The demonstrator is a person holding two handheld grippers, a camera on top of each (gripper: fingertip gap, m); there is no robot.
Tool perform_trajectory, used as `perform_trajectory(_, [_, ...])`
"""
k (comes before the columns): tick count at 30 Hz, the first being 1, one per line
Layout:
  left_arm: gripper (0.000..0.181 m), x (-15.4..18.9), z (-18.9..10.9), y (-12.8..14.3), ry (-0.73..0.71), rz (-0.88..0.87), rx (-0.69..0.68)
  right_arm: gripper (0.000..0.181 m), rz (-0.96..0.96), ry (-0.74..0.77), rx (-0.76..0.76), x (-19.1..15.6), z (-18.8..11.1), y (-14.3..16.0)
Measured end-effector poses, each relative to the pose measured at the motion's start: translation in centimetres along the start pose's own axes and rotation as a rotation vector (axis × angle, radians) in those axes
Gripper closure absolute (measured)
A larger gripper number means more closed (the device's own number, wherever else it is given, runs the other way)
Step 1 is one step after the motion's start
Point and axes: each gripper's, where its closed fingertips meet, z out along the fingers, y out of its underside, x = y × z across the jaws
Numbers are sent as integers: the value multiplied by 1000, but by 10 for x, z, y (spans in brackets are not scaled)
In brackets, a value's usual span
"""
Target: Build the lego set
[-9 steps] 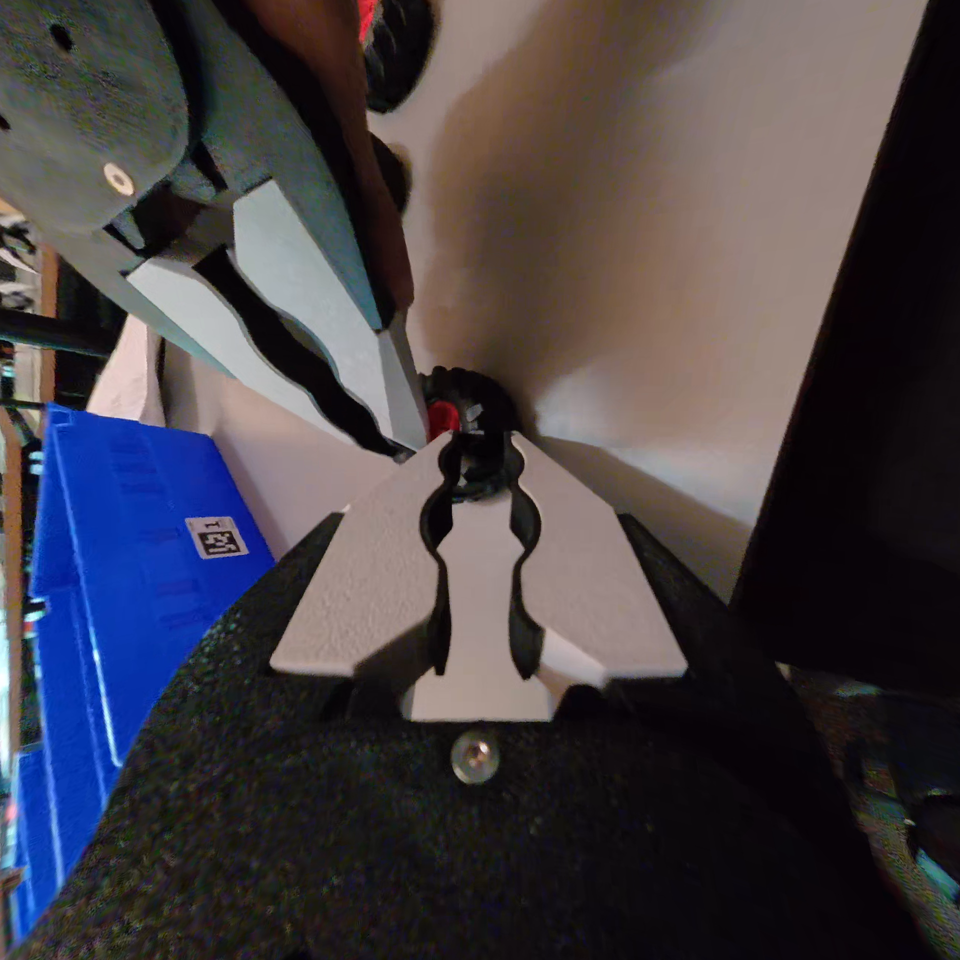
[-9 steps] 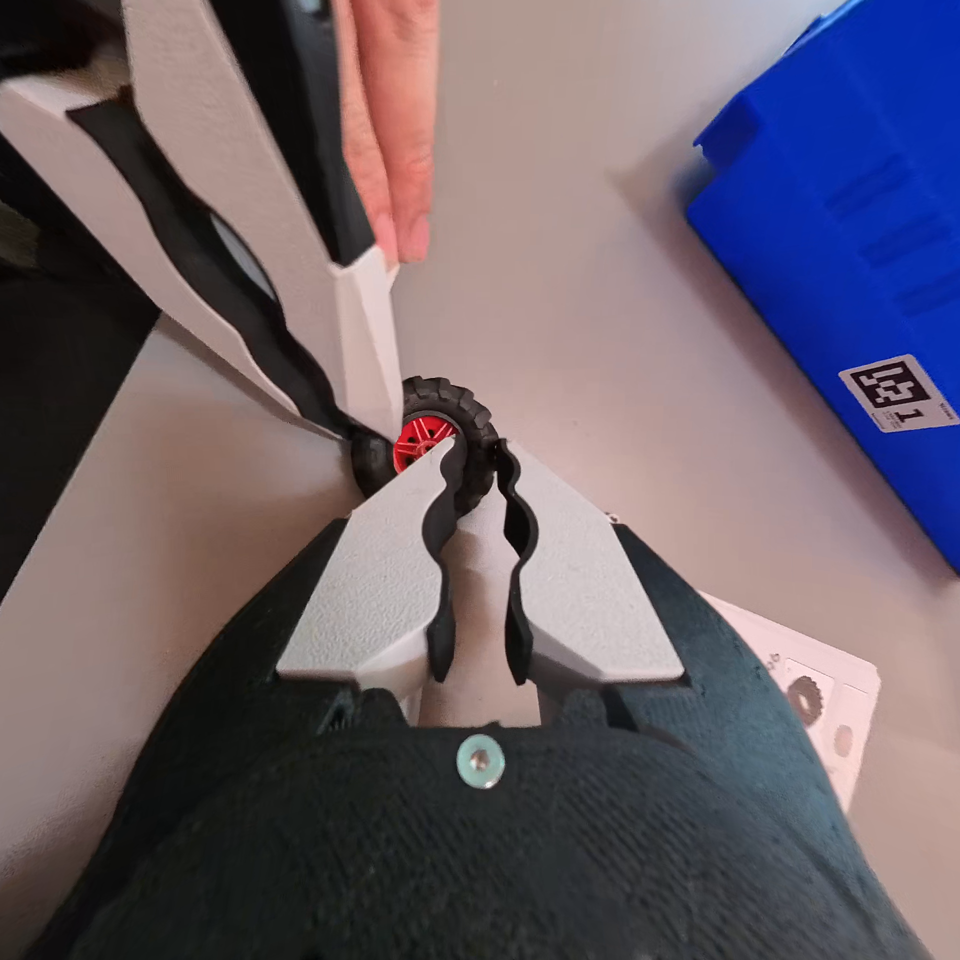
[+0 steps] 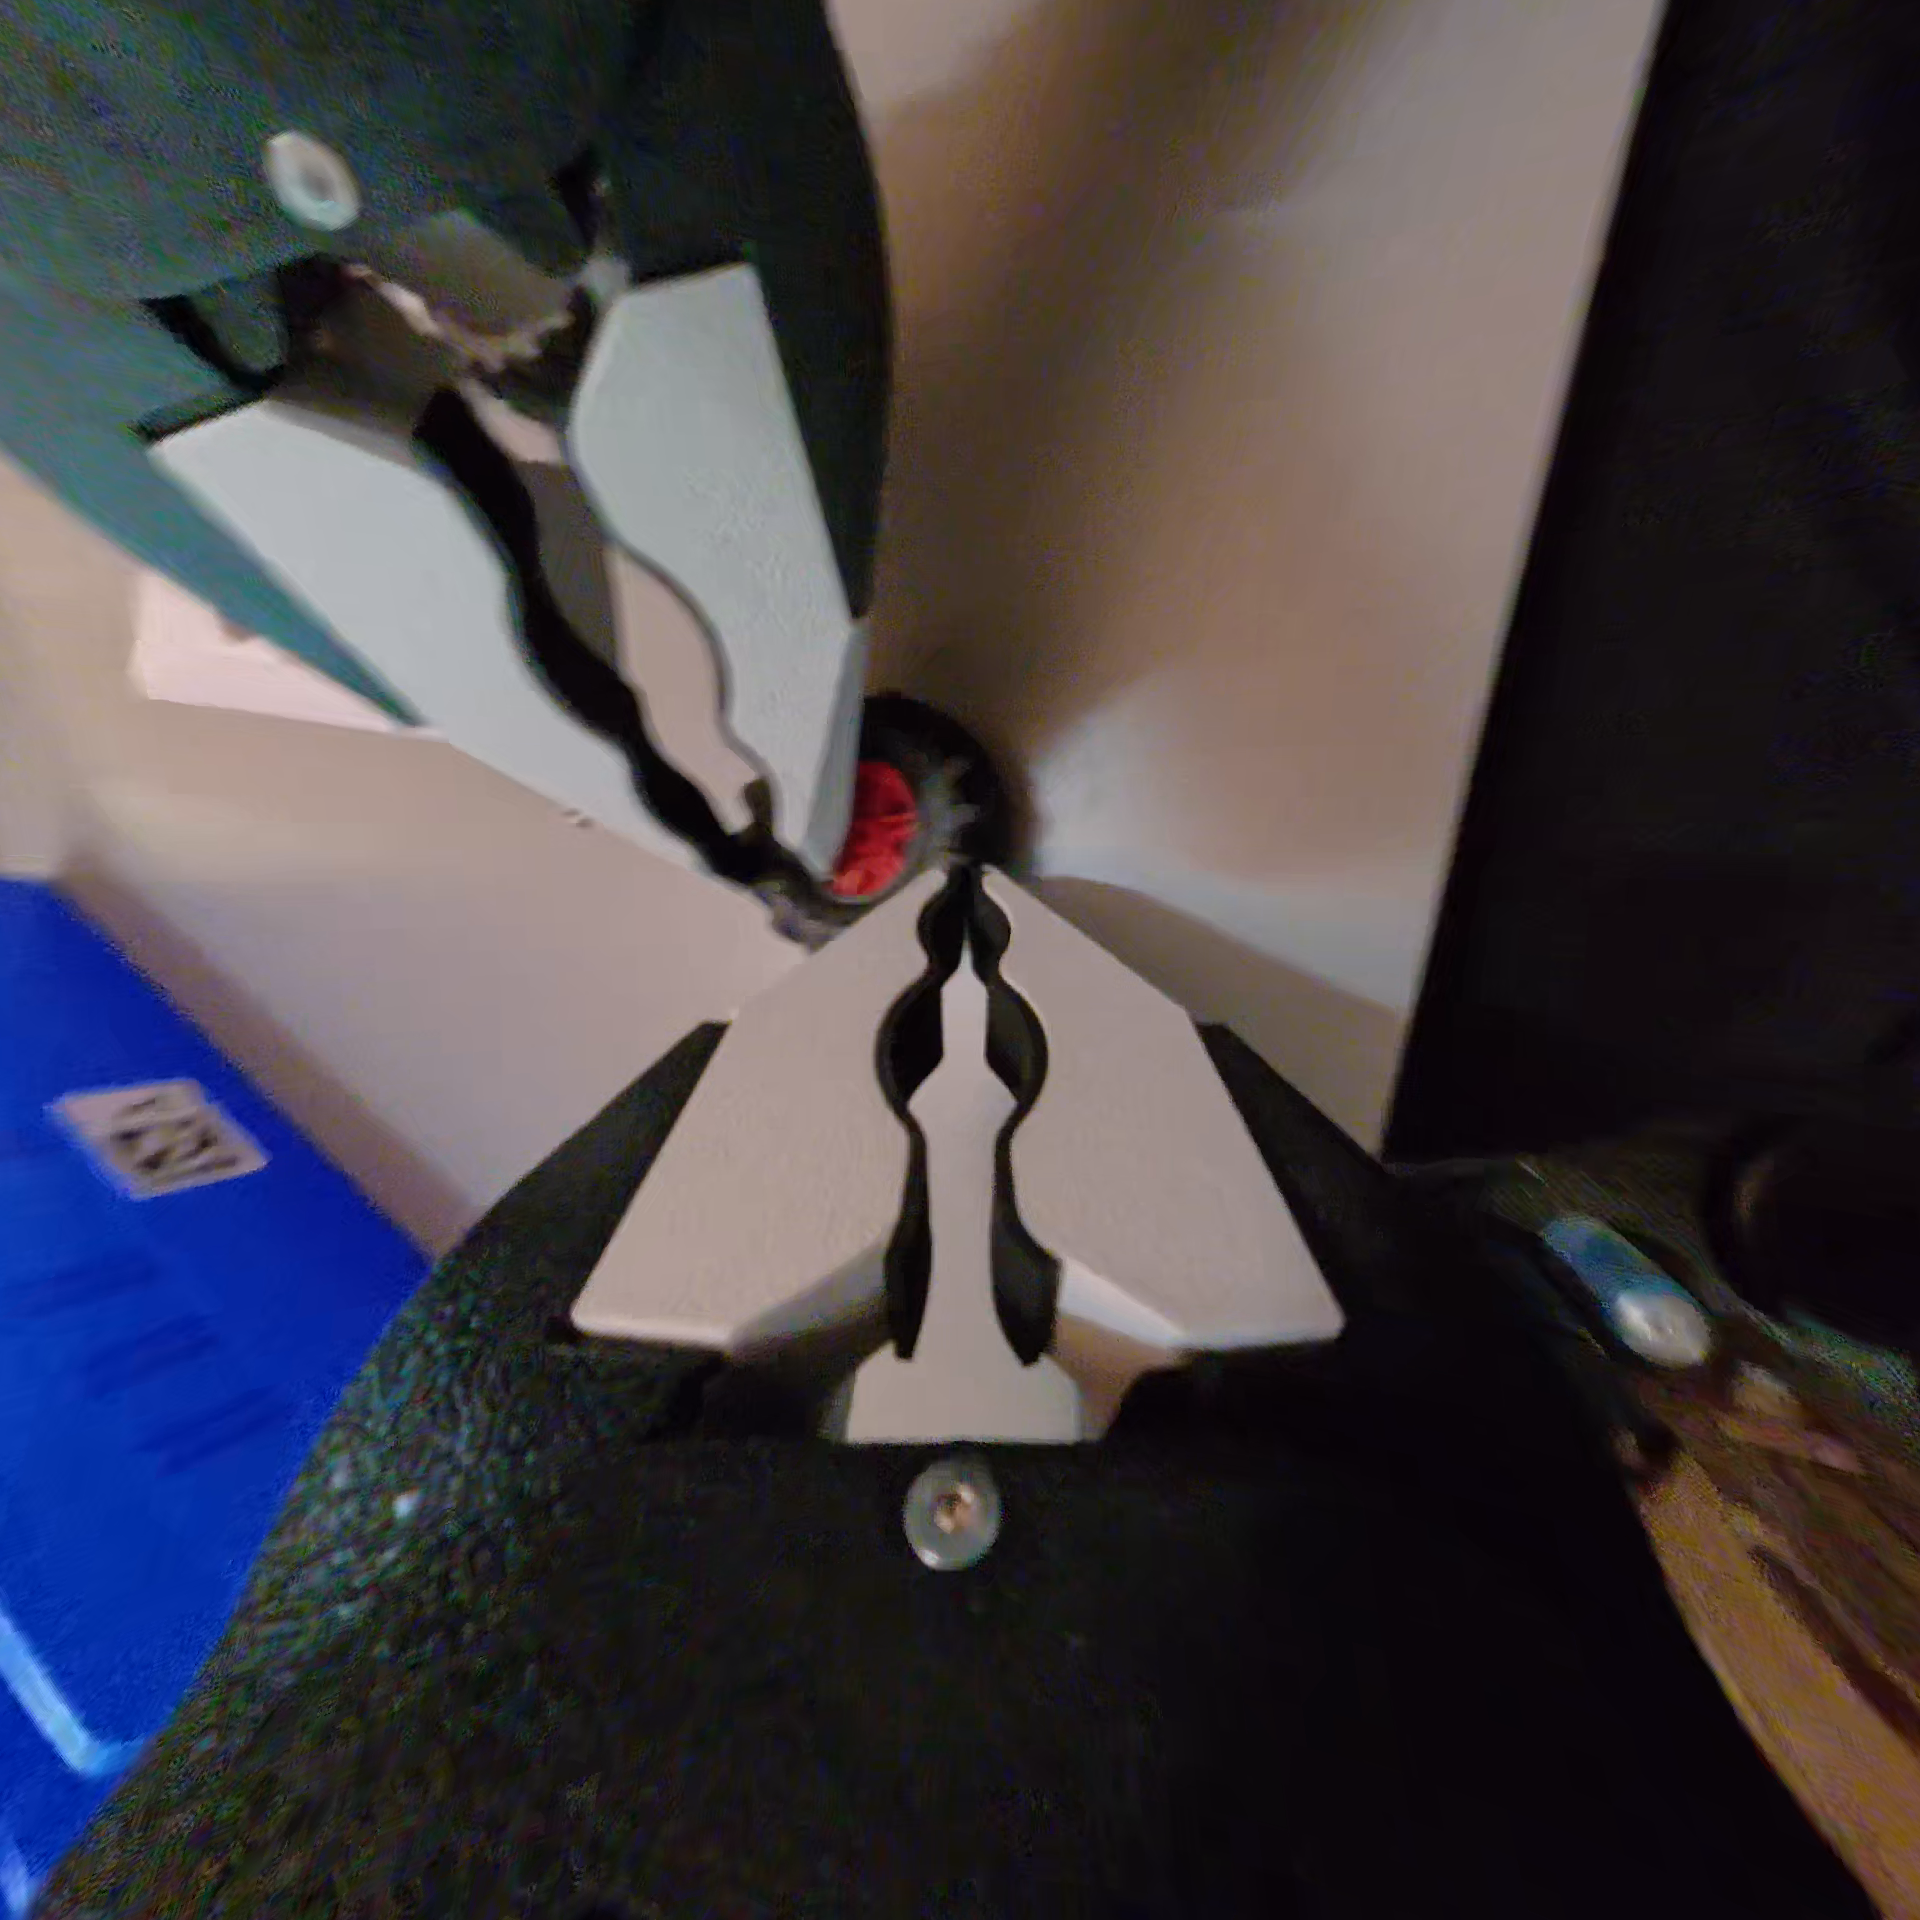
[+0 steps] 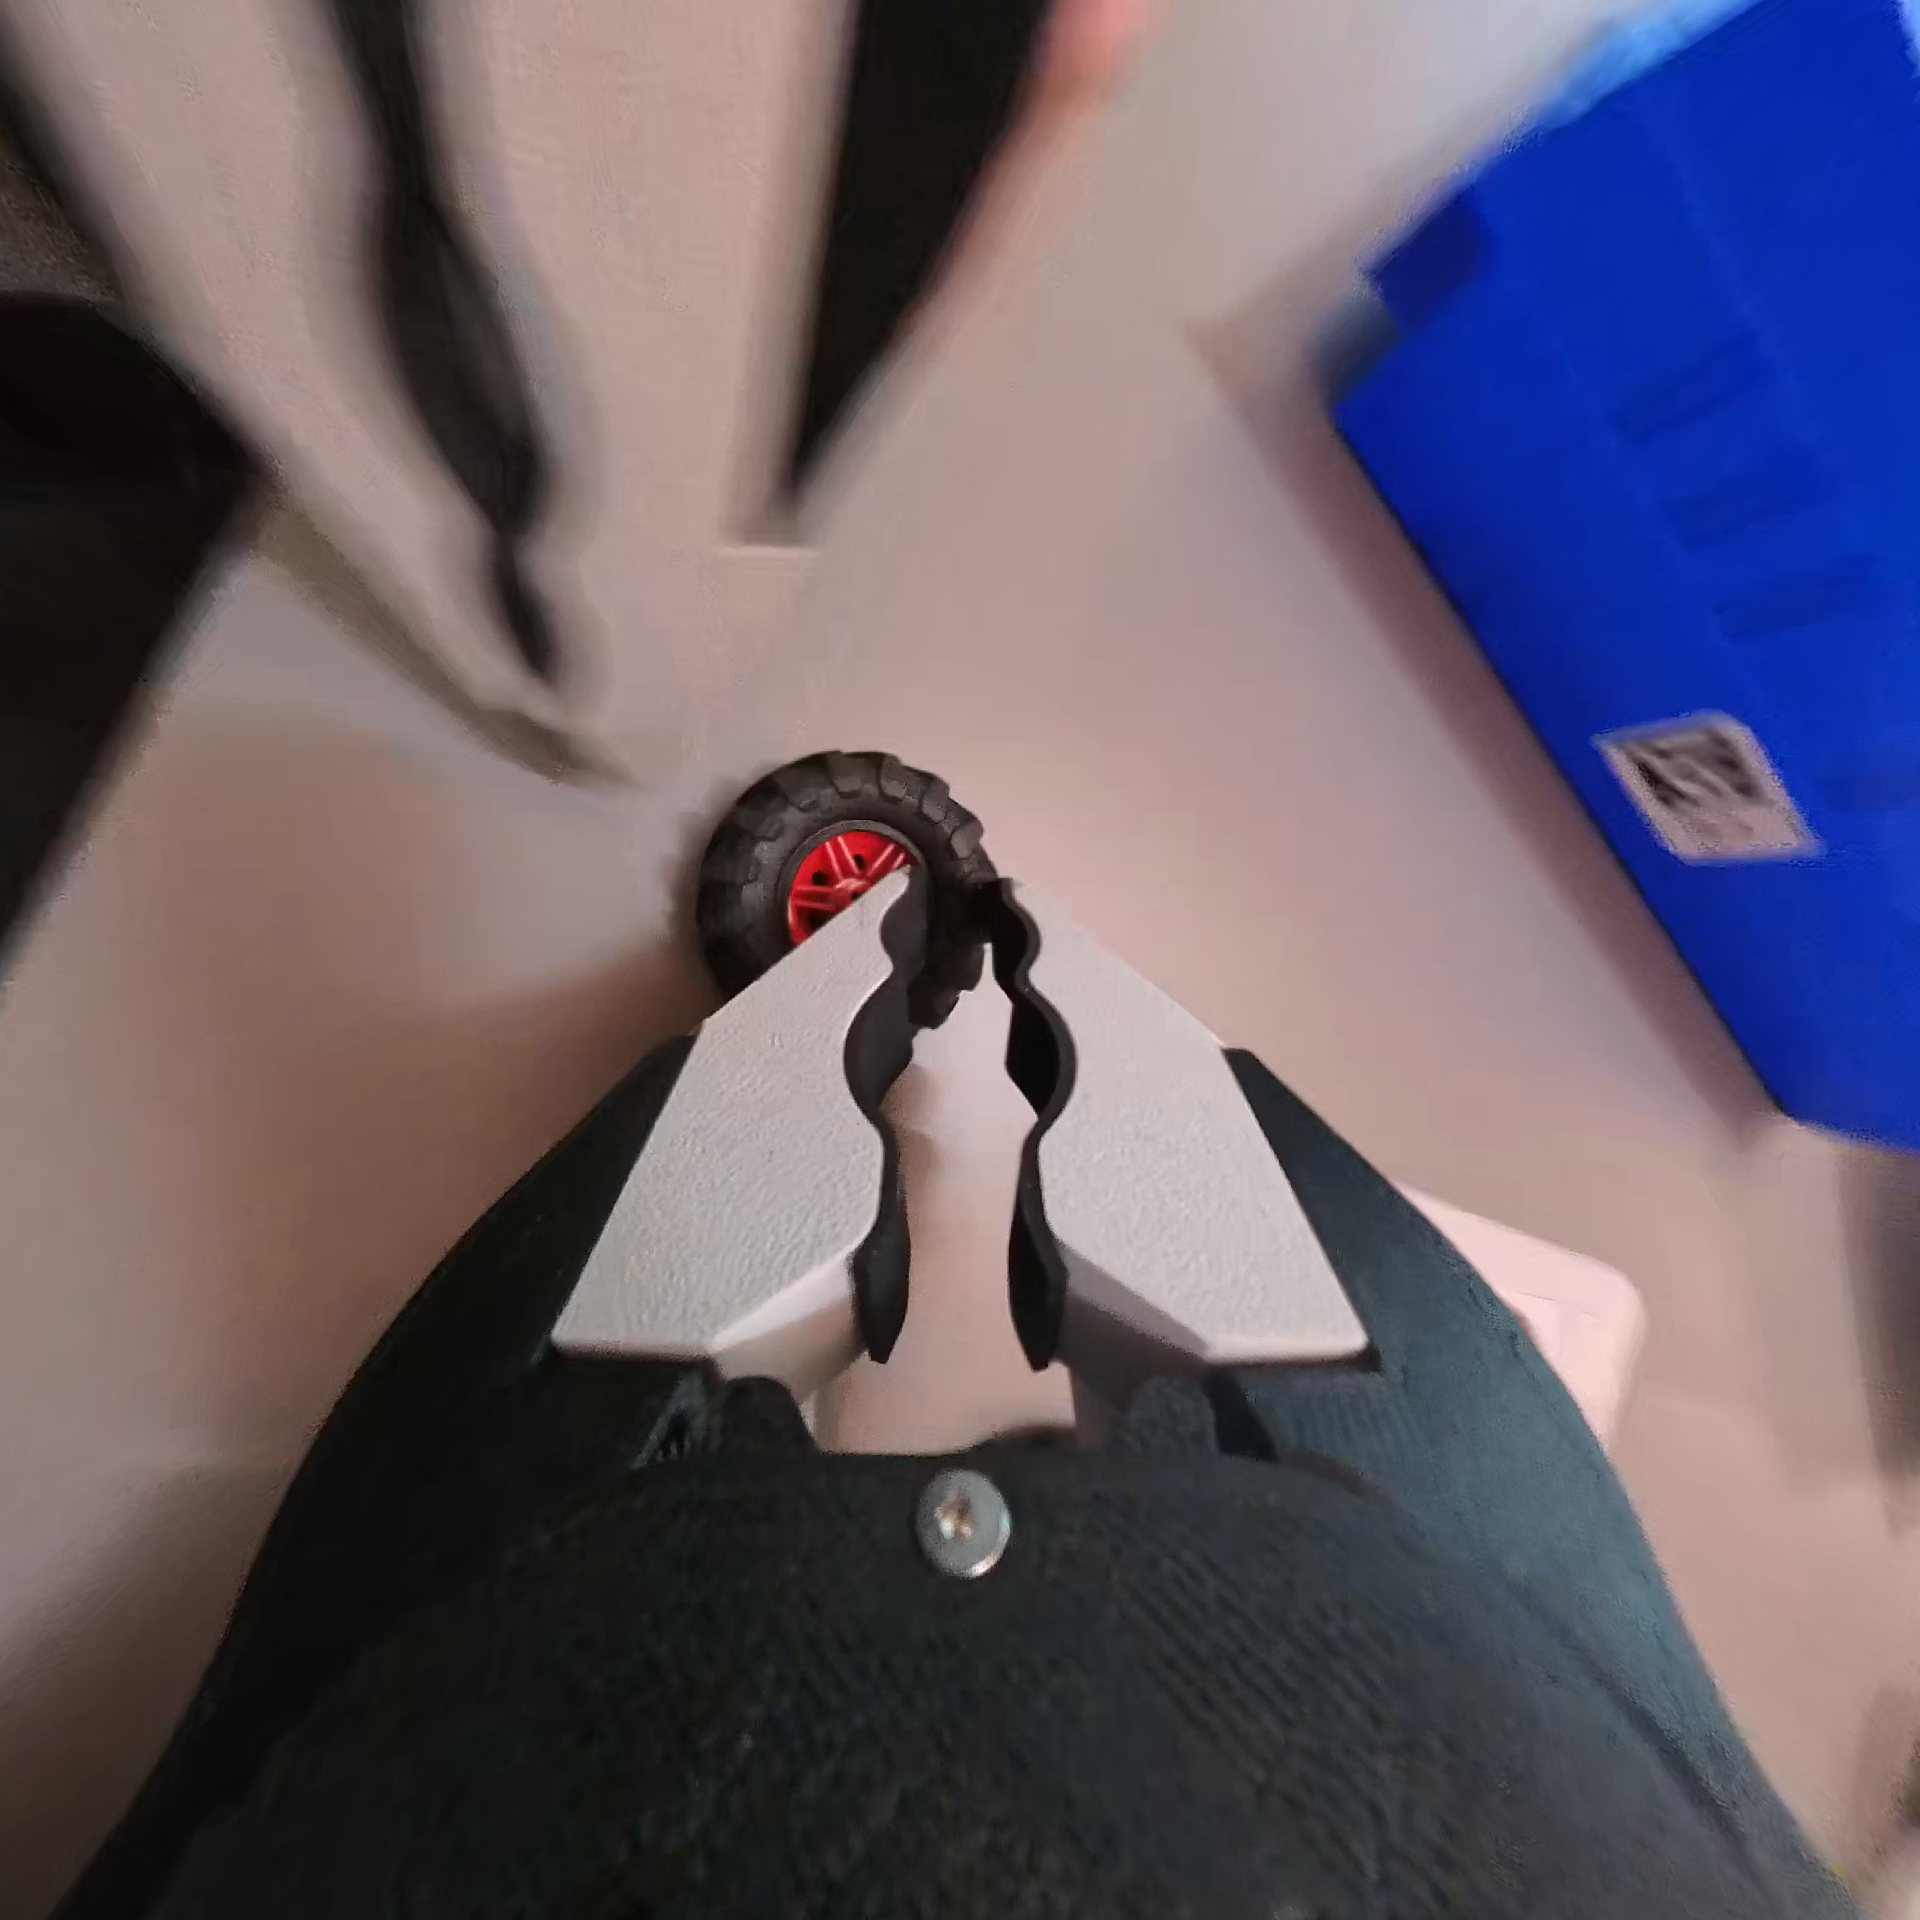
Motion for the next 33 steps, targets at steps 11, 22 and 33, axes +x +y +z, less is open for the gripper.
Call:
perform_trajectory(11, [181, -12, -6, -3, -100, 46, -3, 170, -59, -220, 92, -21, 0, -12])
perform_trajectory(22, [161, 9, 3, -3, -9, -50, 4, 170, -167, -282, 83, -30, -2, -15])
perform_trajectory(33, [173, 3, 5, -3, -70, 35, -144, 169, -160, -323, 97, -31, 0, -15])
